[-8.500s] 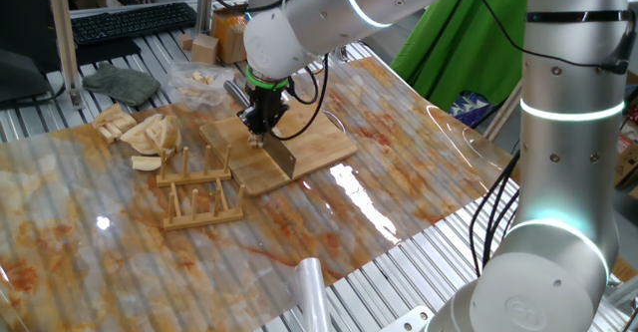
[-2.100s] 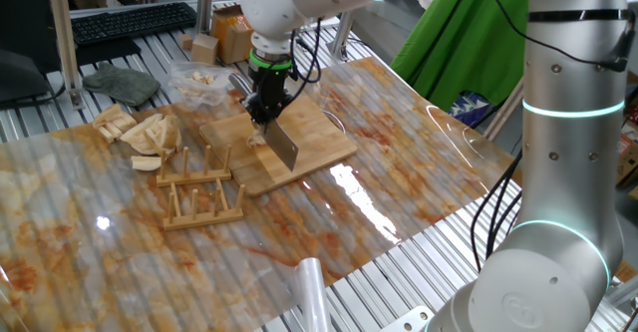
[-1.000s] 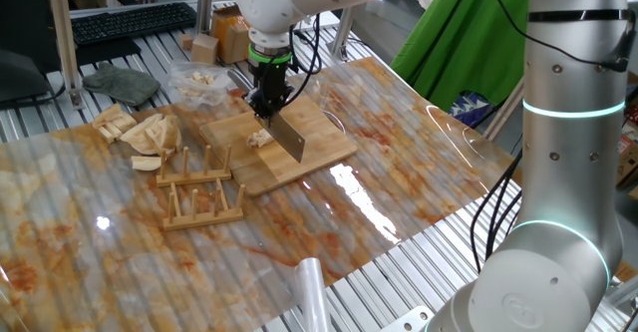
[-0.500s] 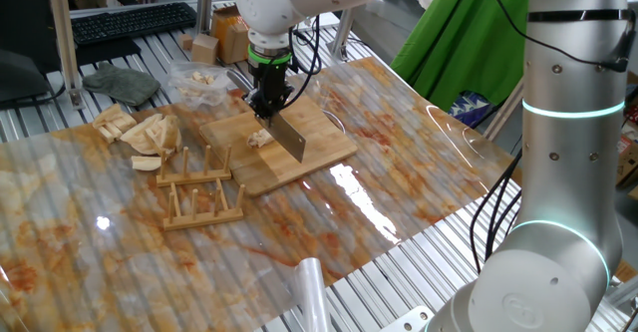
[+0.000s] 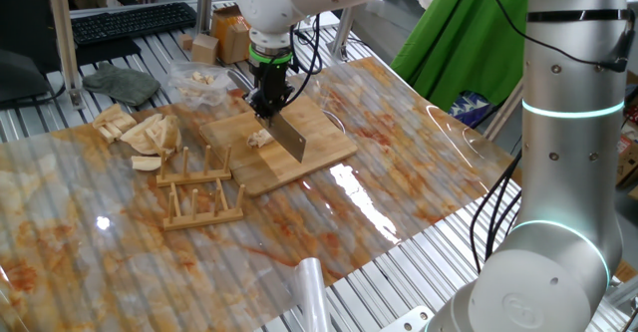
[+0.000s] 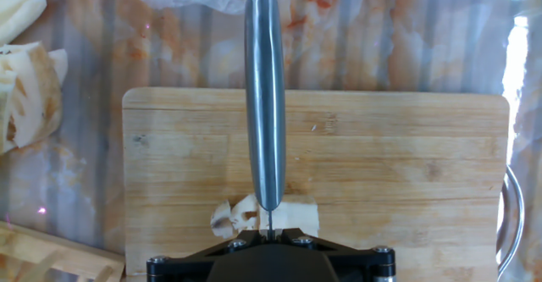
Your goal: Slice the lotus root
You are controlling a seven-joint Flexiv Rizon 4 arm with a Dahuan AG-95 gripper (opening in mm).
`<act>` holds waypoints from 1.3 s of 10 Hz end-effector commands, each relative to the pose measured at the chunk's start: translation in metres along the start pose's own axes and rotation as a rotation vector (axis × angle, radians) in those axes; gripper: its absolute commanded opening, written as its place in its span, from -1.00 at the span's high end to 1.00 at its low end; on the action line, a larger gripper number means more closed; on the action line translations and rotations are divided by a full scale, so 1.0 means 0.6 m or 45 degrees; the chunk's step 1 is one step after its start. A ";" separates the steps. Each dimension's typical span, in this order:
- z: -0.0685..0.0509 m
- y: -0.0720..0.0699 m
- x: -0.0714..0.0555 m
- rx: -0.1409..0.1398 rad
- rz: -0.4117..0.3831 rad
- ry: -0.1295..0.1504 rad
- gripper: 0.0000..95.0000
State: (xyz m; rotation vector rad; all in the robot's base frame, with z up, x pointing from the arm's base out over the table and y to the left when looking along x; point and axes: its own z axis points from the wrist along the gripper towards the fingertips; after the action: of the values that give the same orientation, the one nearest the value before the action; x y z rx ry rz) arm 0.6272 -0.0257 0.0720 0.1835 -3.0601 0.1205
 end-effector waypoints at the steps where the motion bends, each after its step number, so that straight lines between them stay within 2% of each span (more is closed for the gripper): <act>1: 0.002 -0.003 -0.002 -0.001 -0.007 -0.003 1.00; 3: 0.004 -0.004 -0.003 -0.008 -0.008 -0.012 1.00; 5: 0.004 -0.004 -0.003 -0.030 0.004 -0.015 1.00; 11: 0.004 -0.005 -0.004 -0.022 -0.007 -0.021 1.00; 13: 0.018 -0.004 -0.008 -0.008 -0.017 -0.020 1.00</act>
State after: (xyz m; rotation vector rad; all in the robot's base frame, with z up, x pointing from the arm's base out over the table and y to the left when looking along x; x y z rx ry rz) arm 0.6326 -0.0279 0.0569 0.2077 -3.0773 0.1116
